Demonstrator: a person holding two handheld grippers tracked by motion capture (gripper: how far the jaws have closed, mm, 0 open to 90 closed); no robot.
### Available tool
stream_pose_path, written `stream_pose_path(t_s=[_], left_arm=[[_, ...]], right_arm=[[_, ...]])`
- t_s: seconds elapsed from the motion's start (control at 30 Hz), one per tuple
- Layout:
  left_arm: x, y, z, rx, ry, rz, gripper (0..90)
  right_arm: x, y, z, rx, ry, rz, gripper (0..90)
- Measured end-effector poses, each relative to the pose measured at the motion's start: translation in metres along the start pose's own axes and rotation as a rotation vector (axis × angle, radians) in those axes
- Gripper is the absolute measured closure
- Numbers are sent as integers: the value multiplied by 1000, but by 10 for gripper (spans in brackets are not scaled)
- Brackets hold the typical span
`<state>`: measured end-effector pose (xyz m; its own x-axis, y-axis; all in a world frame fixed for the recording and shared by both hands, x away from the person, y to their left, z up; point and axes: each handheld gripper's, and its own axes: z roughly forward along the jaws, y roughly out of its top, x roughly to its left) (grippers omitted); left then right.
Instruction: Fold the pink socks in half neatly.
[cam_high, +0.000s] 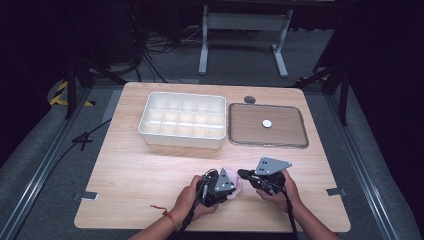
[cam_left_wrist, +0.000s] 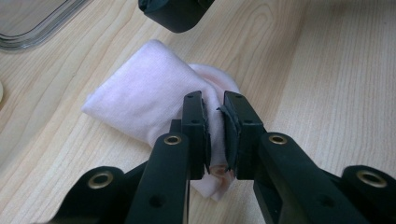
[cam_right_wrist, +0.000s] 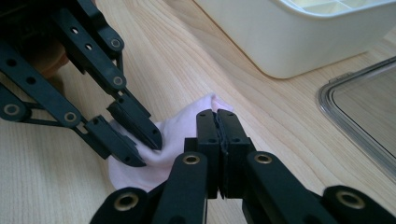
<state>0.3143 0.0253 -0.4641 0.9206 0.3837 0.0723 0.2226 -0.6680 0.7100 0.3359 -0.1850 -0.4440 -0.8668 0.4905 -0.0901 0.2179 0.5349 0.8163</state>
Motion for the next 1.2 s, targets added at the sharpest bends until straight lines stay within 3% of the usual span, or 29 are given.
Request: stream_pose_path(t_s=[0.27,0.77,1.2], left_arm=[[0,-1,2,-4,-4,-7,793],[-2,-1,2,3,-3,2,761],[-14,-4,-13,27,-61,36,791]], right_arm=[[4,6,8,-4,20,-12,892],[3,-3,31,82,28,-14,894],[3,-6,30,84,25,-20,895]])
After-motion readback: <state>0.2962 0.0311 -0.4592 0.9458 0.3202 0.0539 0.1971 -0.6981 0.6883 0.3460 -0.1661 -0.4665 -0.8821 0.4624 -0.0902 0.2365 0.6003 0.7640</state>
